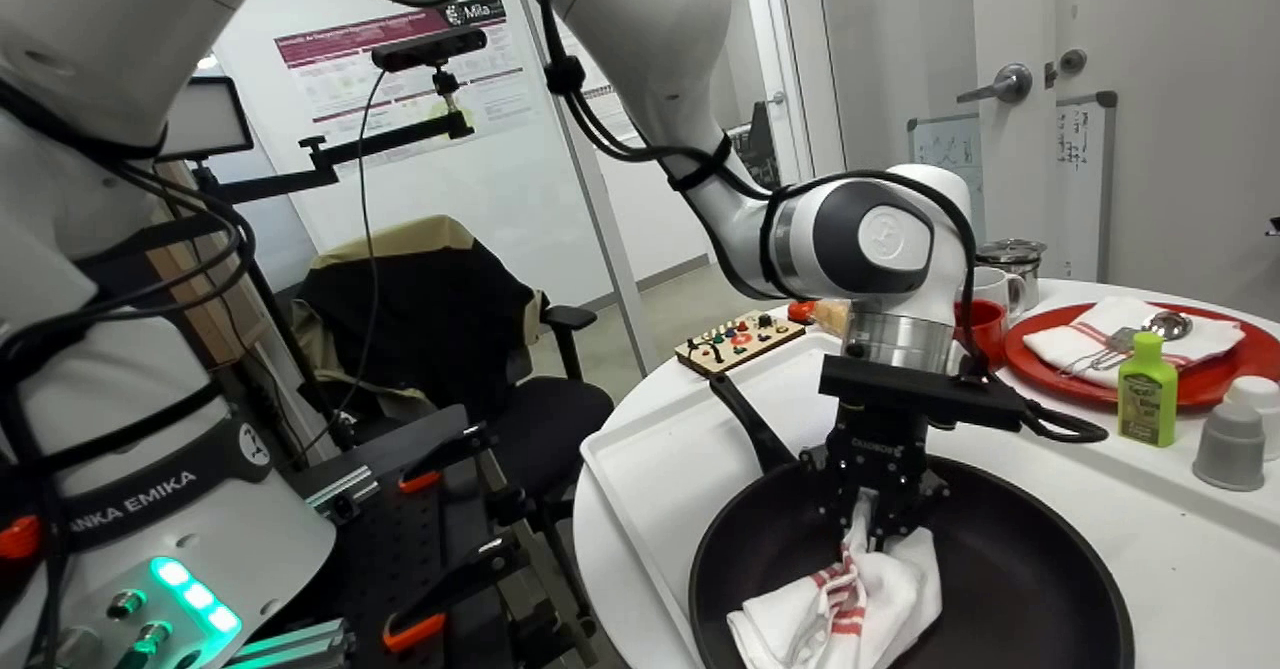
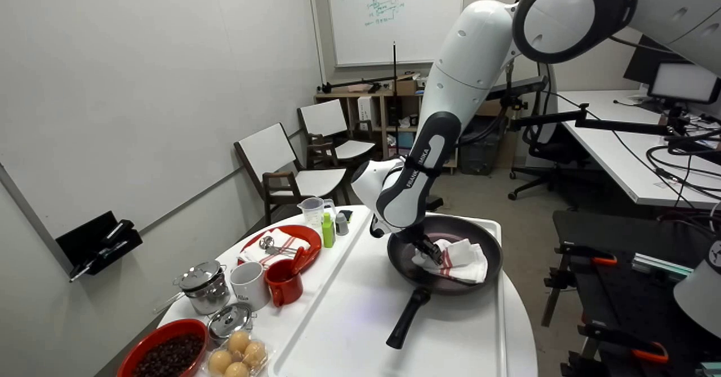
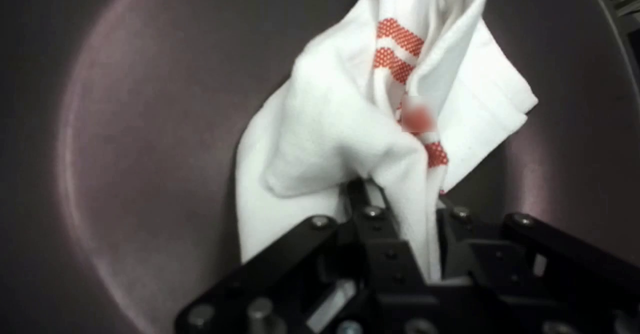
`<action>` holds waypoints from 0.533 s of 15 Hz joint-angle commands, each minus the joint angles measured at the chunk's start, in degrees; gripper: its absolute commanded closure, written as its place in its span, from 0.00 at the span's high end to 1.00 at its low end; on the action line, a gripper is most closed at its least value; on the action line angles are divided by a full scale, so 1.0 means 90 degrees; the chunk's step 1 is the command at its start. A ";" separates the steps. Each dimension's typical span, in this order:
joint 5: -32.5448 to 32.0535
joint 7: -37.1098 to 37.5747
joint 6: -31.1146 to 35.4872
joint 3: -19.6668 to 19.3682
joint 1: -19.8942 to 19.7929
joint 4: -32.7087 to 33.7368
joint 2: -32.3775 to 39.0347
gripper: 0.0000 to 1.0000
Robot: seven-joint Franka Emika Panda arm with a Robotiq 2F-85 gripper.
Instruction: Use the tea towel to wipe the inside of the pan
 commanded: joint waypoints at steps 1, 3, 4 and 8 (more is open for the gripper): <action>-0.0125 0.0730 -0.0830 -0.0407 0.0202 0.0676 0.0422 0.07; -0.0046 0.1078 -0.0924 -0.0450 0.0093 0.0932 0.0549 0.07; -0.0002 0.1223 -0.0926 -0.0445 0.0027 0.1024 0.0584 0.07; 0.0173 0.2094 -0.0467 -0.0398 -0.0172 0.1259 0.0624 0.07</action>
